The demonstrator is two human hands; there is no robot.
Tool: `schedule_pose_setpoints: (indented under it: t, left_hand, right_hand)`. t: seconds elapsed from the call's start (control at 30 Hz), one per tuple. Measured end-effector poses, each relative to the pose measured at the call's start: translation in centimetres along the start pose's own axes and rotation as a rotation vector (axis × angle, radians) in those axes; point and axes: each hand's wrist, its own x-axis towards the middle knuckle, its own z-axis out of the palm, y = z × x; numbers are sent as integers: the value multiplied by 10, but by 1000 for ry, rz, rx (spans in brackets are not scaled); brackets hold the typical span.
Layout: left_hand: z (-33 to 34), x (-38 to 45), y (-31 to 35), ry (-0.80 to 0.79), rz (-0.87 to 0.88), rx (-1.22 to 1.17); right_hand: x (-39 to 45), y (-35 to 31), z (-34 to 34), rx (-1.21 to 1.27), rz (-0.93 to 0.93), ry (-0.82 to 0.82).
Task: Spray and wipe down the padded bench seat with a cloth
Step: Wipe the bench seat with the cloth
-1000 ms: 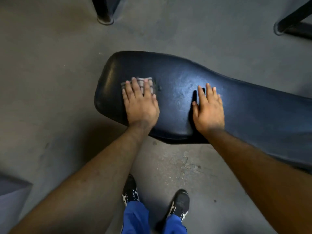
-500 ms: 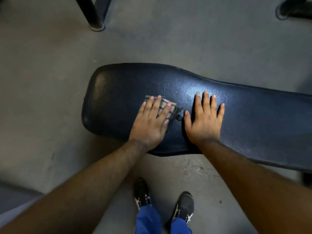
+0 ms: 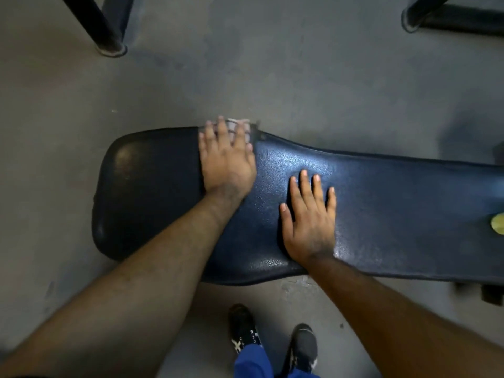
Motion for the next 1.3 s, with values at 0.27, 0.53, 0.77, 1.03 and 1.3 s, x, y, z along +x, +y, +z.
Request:
schedule_pose_setpoints:
  t: [0.27, 0.53, 0.77, 1.03, 1.3]
  left_hand:
    - [4, -2, 22, -10, 17, -32]
    - [-7, -61, -5, -14, -159, 22]
    - [12, -171, 28, -27, 268, -19]
    - [22, -215, 94, -32, 243, -71]
    - [21, -130, 102, 47, -94, -30]
  right_hand:
    - [0, 4, 0, 116, 18, 35]
    - [1, 6, -15, 256, 11, -35]
    - [-32, 68, -37, 393, -133, -59]
    - [-40, 128, -33, 85, -133, 7]
    - [-15, 164, -40, -41, -165, -36]
